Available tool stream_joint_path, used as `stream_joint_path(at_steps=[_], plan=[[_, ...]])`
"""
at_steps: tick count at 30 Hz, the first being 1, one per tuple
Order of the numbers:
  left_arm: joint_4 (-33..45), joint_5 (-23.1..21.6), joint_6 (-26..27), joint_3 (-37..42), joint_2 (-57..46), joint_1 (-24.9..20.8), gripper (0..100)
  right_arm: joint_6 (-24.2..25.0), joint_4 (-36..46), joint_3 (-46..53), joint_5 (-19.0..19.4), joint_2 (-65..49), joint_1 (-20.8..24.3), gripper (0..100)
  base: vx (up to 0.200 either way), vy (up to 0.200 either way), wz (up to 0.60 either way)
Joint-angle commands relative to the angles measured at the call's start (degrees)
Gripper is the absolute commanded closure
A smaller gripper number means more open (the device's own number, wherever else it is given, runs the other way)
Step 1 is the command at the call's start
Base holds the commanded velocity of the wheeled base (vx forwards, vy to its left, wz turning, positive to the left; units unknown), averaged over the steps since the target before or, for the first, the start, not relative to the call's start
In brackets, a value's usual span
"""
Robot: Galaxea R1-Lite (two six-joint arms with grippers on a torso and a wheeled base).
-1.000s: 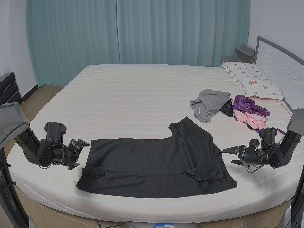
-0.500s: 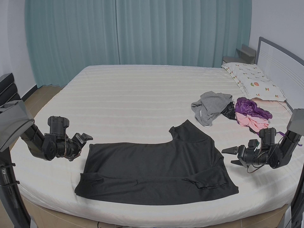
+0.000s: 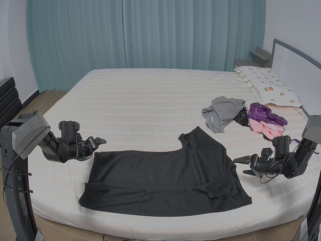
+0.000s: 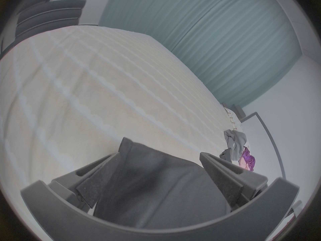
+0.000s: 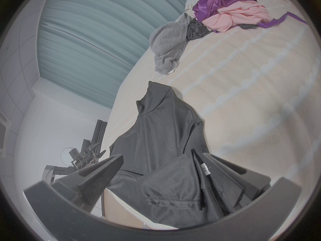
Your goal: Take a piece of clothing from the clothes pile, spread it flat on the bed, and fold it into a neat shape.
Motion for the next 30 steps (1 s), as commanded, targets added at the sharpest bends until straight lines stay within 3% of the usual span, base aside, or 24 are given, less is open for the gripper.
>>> stream_joint_path(at_steps=[1,14,15,24,30], plan=[[0.00,-0.50,2.72,-4.65,6.12,0.34,0,-0.06,0.03,-0.11,0.09,0.67,0.46,0,0.000,0.000,0.00],[-0.27,-0.76,4.30,-8.34,9.63,1.39,0,-0.06,-0.06,-0.38,0.09,1.90,1.07,0,0.000,0.000,0.00],[-0.35,-0.76,4.21,-8.43,9.72,1.48,100,-0.06,-0.06,-0.38,0.00,1.90,1.07,0,0.000,0.000,0.00],[-3.78,0.20,3.42,-7.29,9.54,1.92,100,0.03,-0.06,-1.43,-0.09,1.90,1.07,0,0.000,0.000,0.00],[-5.71,2.66,-2.11,-6.94,8.93,2.18,100,0.11,-0.06,-2.84,-0.61,2.07,2.65,0,0.000,0.000,0.00]])
